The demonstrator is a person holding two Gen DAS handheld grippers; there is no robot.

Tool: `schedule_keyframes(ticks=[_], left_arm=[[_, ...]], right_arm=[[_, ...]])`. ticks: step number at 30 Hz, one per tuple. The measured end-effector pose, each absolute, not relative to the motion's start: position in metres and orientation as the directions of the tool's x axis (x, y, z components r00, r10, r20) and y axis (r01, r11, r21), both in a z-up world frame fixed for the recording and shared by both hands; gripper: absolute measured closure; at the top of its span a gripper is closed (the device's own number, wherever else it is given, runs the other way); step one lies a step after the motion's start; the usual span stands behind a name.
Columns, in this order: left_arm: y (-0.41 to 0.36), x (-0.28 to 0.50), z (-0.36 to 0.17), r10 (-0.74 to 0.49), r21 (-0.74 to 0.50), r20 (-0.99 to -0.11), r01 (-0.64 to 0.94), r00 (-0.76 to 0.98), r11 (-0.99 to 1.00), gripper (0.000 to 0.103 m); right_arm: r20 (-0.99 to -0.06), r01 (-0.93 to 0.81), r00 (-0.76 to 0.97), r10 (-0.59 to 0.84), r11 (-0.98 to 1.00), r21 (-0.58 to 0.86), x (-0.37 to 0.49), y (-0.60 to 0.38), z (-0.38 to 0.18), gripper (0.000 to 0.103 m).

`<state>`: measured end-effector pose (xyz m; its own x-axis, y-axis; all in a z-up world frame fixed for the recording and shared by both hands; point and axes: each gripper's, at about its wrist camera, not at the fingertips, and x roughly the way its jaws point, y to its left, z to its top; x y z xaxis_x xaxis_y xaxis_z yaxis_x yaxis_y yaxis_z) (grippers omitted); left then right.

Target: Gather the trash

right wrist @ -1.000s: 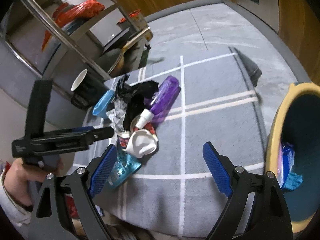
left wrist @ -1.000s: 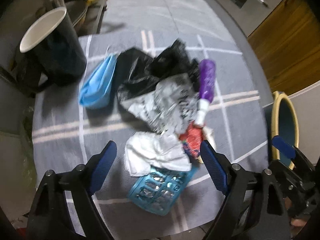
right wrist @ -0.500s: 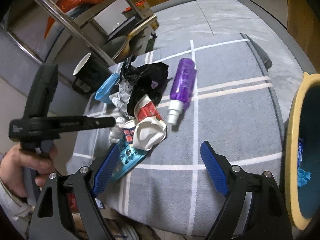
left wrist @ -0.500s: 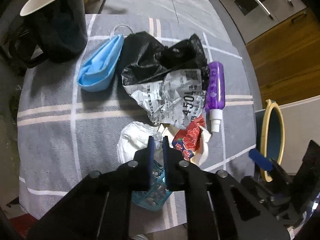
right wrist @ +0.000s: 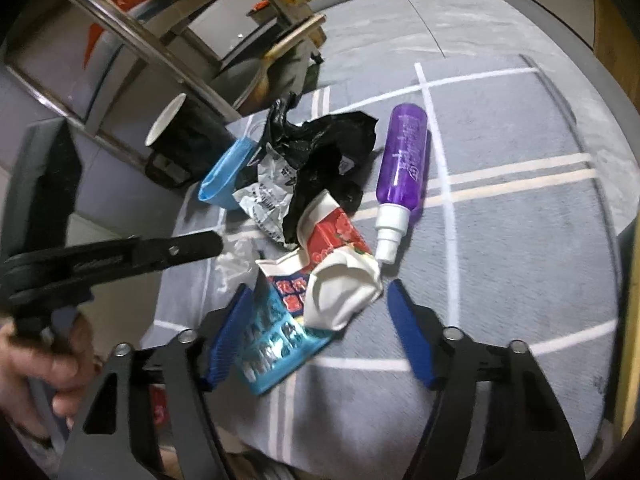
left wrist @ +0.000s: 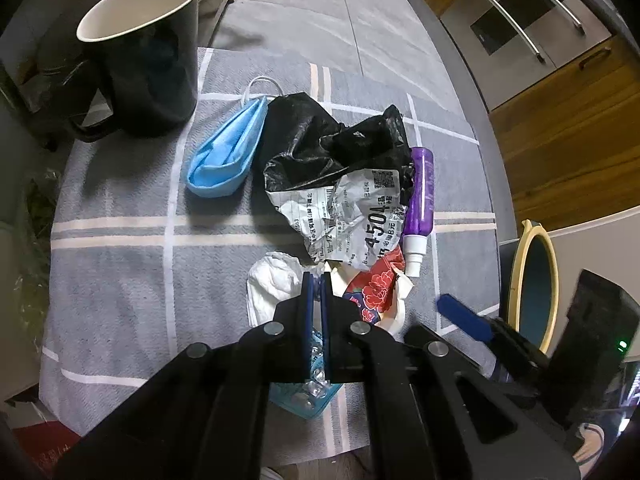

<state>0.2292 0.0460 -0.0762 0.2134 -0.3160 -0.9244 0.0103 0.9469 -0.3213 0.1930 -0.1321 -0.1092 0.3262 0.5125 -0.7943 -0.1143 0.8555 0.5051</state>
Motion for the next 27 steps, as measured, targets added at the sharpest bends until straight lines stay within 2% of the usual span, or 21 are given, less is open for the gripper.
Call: schedule_keyframes(ticks=[3,5,8,14,27], left_arm=[[0.045,0.230,-0.072,-0.322,-0.329,-0.920,0.006,0.224,0.944,0.100],[0.047,0.229,-0.065,-0.325,-0.334,-0.914,0.003,0.245,0.943,0.100],[0.046,0.227,-0.050,-0.332,-0.347,-0.897,-0.001,0.291,0.938,0.100],[0.033,0.222,-0.023,-0.371,-0.395,-0.854,0.008,0.366,0.918,0.100],[0.005,0.213,0.004,-0.454,-0.463,-0.800,0.078,0.393,0.883,0.100]], right_arm=[[-0.812,-0.104,0.307,0.496,0.866,0.489,0.197,-0.125,-0.118,0.055],[-0.819,-0.104,0.304,0.487,0.872,0.479,0.195,-0.124,-0.121,0.068],[-0.820,-0.106,0.300,0.488,0.871,0.479,0.190,-0.126,-0.124,0.080],[-0.811,-0.104,0.316,0.492,0.868,0.486,0.182,-0.136,-0.118,0.091],[-0.779,-0.085,0.380,0.498,0.858,0.507,0.152,-0.175,-0.087,0.096]])
